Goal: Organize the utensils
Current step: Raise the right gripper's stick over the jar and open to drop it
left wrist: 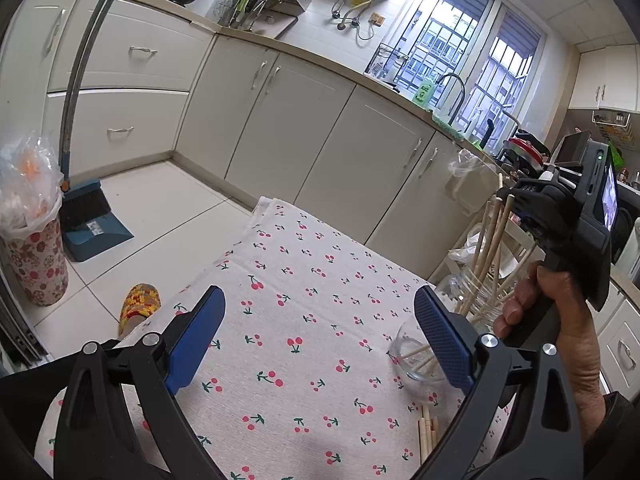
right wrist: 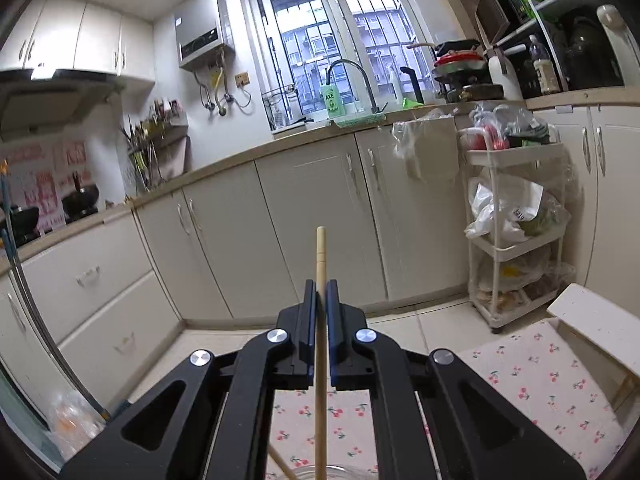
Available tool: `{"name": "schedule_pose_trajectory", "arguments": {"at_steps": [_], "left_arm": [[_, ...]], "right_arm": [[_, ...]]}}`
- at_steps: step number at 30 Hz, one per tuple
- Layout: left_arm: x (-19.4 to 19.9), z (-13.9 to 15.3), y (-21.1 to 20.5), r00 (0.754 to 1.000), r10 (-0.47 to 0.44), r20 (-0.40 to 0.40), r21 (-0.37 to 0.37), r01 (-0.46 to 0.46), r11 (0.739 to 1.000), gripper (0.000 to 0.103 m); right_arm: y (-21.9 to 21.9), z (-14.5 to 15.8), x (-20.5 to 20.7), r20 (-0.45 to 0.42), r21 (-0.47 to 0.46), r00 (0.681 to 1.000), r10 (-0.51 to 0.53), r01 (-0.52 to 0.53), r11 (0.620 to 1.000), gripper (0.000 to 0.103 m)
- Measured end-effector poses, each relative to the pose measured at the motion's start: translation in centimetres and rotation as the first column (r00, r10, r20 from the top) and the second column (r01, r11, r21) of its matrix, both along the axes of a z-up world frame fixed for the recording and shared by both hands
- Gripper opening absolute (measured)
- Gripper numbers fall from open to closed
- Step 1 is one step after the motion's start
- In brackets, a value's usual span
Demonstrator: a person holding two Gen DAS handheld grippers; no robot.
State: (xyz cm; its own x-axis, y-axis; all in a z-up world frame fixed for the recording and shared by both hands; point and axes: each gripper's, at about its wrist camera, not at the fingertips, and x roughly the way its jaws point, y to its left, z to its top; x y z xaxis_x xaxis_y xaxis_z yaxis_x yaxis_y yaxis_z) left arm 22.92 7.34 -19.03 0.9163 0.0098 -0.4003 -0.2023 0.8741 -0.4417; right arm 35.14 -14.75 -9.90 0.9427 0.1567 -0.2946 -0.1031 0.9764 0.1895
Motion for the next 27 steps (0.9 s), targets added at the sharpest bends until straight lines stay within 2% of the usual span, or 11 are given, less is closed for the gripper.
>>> {"name": "schedule_pose_trajectory", "arguments": {"at_steps": [19,27], "left_arm": [[0.0,0.1,-0.1,1.000,0.002,-0.003,0.013,-0.002,1.000,0.092],[0.0,0.2,-0.1,1.000,0.006,-0.005,0.016,-0.006,1.000,0.092]], "right_arm": [[-1.2,-0.7,-5.2,0.037,-0.042,0.994,0.102,-0.100,0.994,0.006],[-1.5,-0.5,-6.9,0.011,-0.060,0.993,0.121,-0.120,0.991,0.006]]}}
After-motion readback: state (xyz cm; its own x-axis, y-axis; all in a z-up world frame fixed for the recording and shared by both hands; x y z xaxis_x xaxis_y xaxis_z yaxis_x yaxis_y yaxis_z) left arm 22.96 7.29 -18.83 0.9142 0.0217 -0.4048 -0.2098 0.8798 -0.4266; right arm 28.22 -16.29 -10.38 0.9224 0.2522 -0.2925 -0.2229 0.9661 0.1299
